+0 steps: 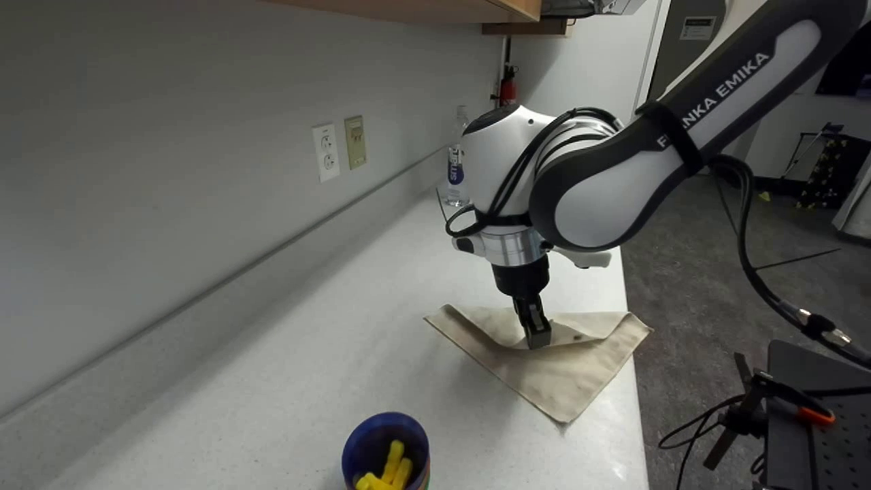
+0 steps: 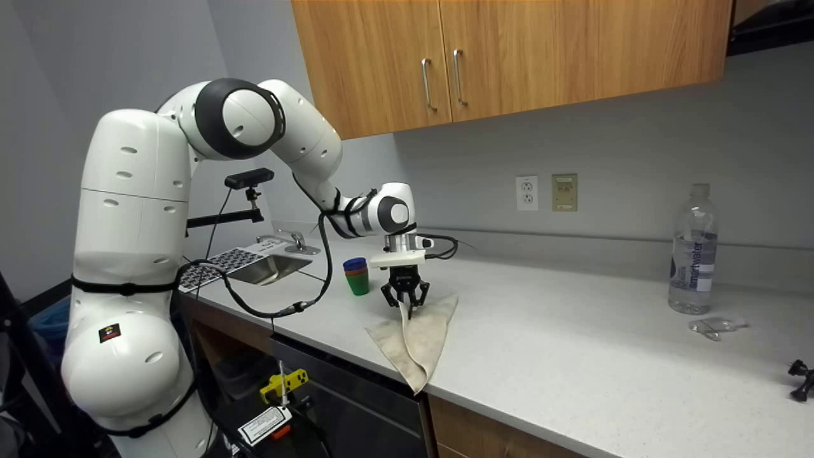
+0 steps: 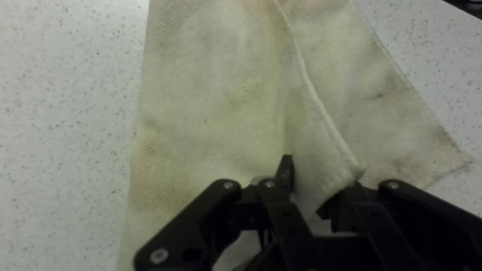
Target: Fold the white towel
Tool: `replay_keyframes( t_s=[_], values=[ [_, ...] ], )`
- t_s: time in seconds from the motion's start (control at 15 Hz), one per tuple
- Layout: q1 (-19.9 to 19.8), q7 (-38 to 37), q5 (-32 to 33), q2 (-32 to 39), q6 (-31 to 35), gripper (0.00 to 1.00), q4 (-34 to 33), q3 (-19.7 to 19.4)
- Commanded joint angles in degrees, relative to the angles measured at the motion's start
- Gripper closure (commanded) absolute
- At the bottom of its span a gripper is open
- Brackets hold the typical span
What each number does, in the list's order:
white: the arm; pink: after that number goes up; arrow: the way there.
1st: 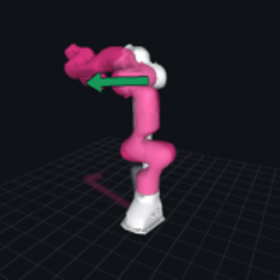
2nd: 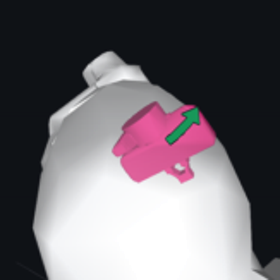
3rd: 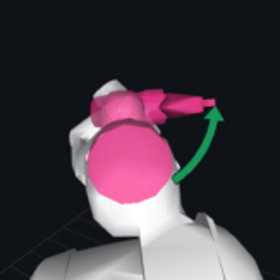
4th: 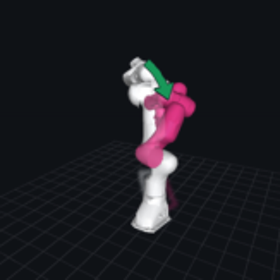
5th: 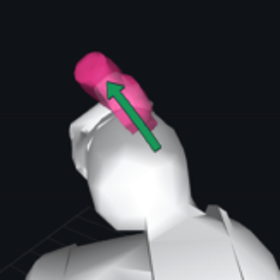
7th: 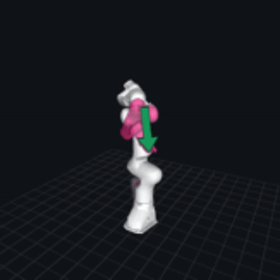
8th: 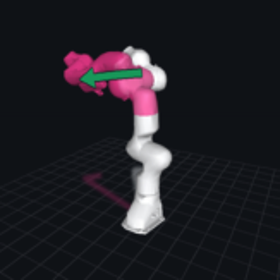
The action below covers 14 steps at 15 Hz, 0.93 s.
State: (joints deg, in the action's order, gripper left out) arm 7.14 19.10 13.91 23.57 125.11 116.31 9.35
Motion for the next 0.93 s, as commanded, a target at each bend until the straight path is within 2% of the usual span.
replay_keyframes(
  t_s=[0.0, 0.67, 0.87],
  values=[
    [0.8, -0.3, -0.3, -3.0, -1.3, 0.97, 2.8, 0.5],
    [-0.9, 3.6, -6.7, -2.2, 0.4, 0.97, 3.1, 2.6],
    [-0.8, 3.4, -7.5, -1.5, 2.0, 0.97, 2.9, 1.9]
  ],
)
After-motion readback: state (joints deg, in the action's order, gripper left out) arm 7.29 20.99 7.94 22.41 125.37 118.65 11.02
